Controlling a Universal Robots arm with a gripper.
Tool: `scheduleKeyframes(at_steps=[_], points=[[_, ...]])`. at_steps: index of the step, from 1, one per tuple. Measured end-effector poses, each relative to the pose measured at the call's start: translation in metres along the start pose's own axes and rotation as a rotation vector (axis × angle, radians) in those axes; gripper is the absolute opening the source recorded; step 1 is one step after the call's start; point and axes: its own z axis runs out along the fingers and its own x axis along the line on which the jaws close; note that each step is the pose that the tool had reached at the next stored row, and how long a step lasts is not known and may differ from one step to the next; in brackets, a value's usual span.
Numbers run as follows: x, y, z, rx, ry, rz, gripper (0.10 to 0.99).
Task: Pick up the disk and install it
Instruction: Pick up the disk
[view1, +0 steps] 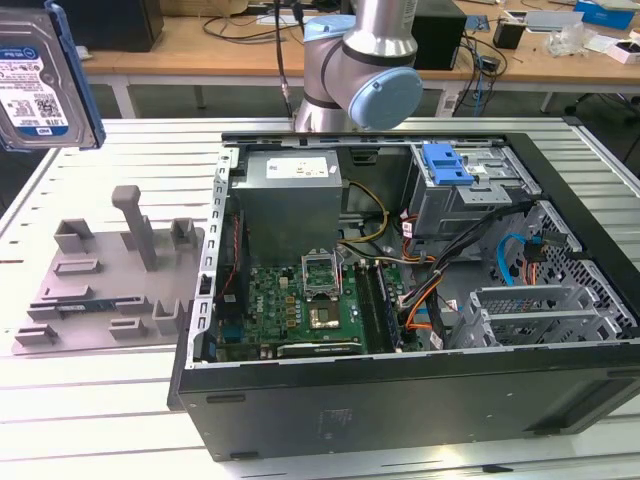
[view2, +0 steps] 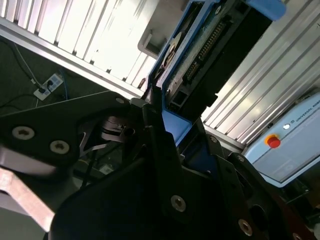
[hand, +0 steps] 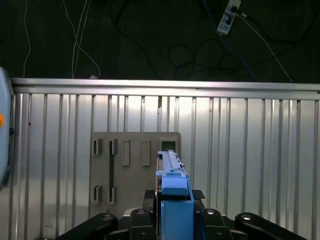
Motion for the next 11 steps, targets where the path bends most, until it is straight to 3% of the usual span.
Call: scheduleKeyframes(at_steps=[5, 11], points=[[0.0004, 0.0002, -0.0064, 0.000, 0.0000, 0.000, 0.369], [0.0004, 0.0002, -0.0068, 0.000, 0.0002, 0.000, 0.369]])
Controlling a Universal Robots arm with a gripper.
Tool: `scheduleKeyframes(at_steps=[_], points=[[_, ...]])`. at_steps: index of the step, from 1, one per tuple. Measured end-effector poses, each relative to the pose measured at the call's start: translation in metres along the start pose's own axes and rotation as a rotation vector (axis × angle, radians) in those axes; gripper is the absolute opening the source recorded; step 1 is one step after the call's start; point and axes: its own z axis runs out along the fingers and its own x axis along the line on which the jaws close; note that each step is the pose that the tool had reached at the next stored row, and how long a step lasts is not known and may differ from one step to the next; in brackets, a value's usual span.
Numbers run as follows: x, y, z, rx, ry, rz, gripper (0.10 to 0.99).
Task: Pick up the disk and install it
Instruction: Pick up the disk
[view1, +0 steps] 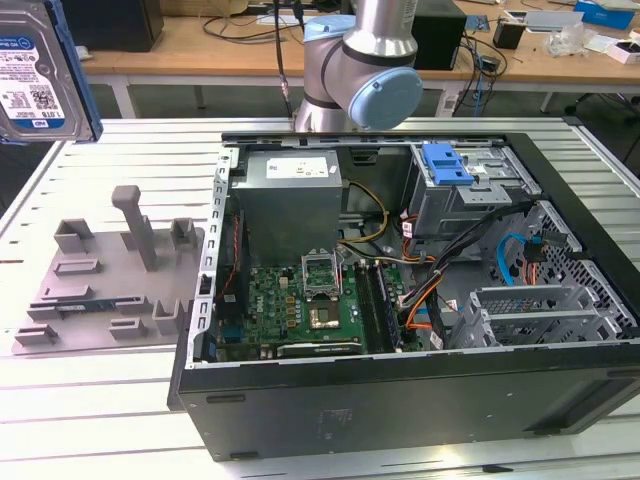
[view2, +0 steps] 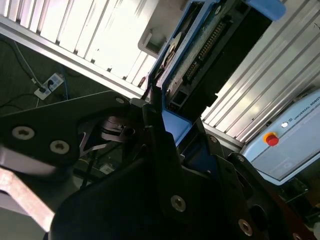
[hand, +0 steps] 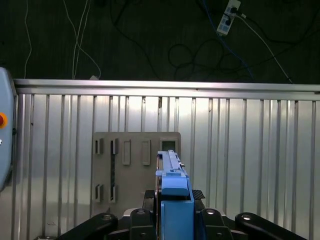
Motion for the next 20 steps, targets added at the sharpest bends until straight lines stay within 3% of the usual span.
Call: scheduleKeyframes(at_steps=[5, 9, 16, 20], points=[[0.0001, -0.0001, 0.0000, 0.000, 0.0001, 0.000, 0.369], [0.0027, -0.0059, 0.0000, 0.000, 0.0001, 0.000, 0.369], [0.0121, -0.0245, -0.0006, 0.000, 0.0002, 0.000, 0.369], [0.0215, -0.0367, -0.0014, 0.000, 0.0002, 0.000, 0.369]])
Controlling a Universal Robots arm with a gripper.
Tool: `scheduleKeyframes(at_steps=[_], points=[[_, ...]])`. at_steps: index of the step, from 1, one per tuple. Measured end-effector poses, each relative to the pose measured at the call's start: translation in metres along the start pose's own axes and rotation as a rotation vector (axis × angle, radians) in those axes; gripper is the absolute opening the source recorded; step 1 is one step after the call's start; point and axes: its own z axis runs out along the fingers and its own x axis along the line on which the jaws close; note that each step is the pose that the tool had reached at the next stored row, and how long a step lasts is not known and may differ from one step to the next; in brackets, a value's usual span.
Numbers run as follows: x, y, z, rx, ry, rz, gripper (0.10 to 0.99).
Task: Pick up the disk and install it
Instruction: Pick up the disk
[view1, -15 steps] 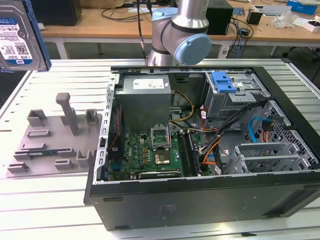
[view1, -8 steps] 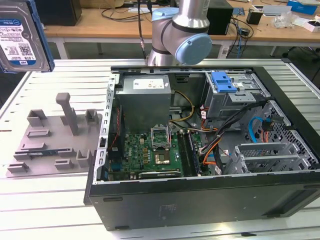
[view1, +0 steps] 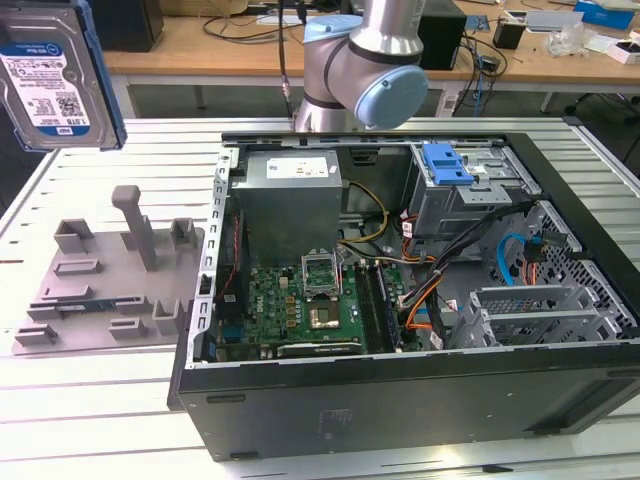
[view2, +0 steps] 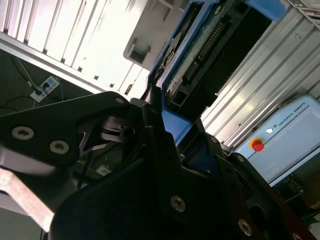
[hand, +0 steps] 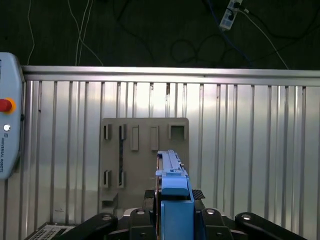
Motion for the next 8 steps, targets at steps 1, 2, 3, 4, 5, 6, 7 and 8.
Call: scheduleKeyframes(at_steps=[1, 2, 3, 4, 5, 6, 7, 8], points=[[0.0023, -0.0029, -0.0002, 0.000, 0.0000, 0.000, 0.369], [0.0070, -0.0082, -0.0004, 0.000, 0.0000, 0.000, 0.369], [0.0094, -0.0111, -0.0006, 0.000, 0.0000, 0.000, 0.369], [0.0120, -0.0139, -0.0006, 0.000, 0.0000, 0.000, 0.369], [0.0144, -0.0168, -0.0007, 0.000, -0.0001, 0.000, 0.369], [0.0176, -0.0205, -0.0007, 0.000, -0.0001, 0.000, 0.369], [0.0206, -0.0242, -0.0007, 0.000, -0.0001, 0.000, 0.369], [0.0230, -0.0271, -0.0007, 0.000, -0.0001, 0.000, 0.369]])
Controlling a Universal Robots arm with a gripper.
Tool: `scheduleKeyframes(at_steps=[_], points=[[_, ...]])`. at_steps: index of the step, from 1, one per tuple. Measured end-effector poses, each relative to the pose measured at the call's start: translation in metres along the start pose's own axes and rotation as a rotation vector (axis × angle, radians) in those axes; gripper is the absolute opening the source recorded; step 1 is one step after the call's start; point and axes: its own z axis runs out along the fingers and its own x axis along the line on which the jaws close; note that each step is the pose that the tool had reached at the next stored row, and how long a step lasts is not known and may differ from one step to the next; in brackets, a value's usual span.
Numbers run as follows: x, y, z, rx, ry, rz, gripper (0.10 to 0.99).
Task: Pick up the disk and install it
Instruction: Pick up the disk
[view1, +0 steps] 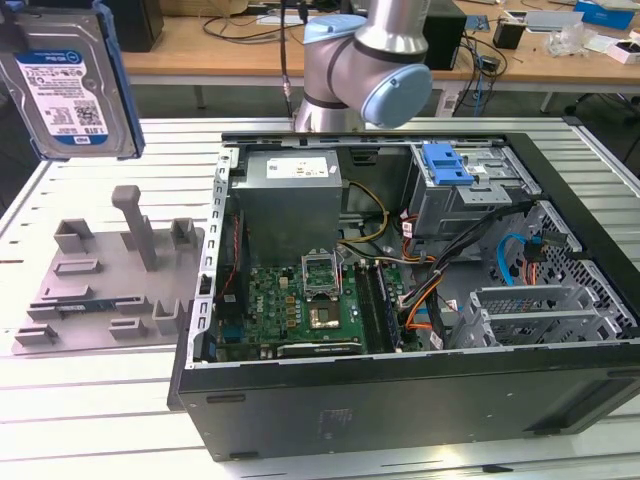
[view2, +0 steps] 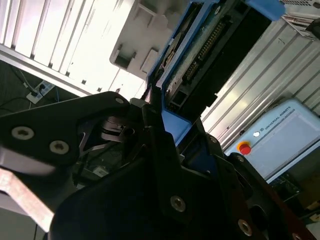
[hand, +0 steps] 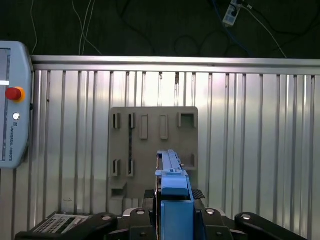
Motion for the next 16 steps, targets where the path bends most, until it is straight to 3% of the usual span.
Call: scheduleKeyframes(at_steps=[7, 9, 16], points=[[0.0203, -0.0260, 0.0002, 0.000, 0.0000, 0.000, 0.369], [0.0294, -0.0400, 0.0003, 0.000, 0.0000, 0.000, 0.369], [0.0472, -0.0718, 0.0005, 0.000, 0.0000, 0.000, 0.369]])
